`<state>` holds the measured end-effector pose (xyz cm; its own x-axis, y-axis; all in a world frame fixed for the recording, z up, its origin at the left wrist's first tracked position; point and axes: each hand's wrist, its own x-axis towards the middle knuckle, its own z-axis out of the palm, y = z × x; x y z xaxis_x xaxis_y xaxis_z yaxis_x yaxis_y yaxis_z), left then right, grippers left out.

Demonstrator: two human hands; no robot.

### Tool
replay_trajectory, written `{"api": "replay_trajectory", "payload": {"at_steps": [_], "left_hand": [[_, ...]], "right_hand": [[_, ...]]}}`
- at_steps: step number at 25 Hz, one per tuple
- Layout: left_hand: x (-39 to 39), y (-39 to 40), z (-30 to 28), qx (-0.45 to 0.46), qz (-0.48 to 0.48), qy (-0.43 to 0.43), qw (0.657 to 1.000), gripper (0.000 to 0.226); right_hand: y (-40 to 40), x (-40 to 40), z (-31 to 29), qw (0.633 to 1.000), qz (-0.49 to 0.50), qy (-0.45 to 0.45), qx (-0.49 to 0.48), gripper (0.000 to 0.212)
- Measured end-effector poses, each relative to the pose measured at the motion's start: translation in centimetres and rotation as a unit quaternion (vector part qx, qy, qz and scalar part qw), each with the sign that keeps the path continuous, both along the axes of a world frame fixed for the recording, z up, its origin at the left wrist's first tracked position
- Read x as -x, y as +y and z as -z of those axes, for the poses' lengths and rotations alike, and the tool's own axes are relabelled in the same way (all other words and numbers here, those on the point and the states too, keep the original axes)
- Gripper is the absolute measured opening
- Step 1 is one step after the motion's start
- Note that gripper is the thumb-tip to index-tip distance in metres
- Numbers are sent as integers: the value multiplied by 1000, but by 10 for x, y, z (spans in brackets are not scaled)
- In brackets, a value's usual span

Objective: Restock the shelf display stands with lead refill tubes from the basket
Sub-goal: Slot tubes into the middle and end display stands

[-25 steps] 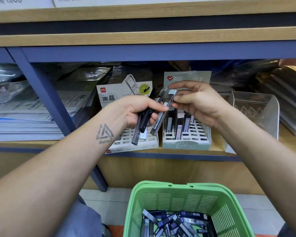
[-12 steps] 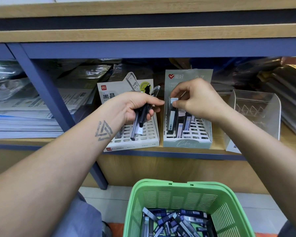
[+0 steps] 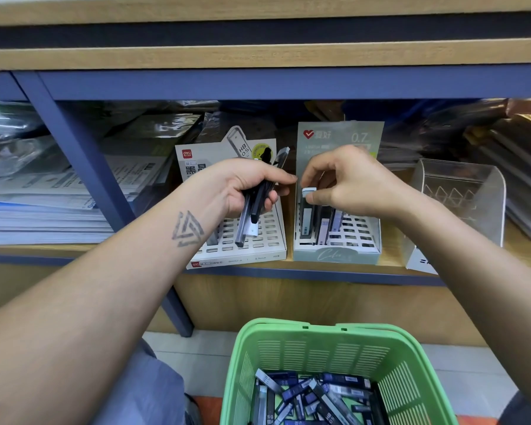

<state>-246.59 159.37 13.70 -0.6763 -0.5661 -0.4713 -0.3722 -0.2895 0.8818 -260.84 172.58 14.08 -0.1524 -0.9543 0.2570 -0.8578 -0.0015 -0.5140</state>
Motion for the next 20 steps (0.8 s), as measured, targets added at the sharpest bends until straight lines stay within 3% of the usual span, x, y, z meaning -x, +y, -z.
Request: {"api": "replay_trajectory", "payload": {"at_steps": [10,20], "left_hand": [[1,1,0,4,6,-7,1000,16],[2,4,1,10,15,-13,1000,18]], "right_hand": [[-8,6,17,982,48,171,62,10],[-10,11,22,978,41,203,24,18]]}}
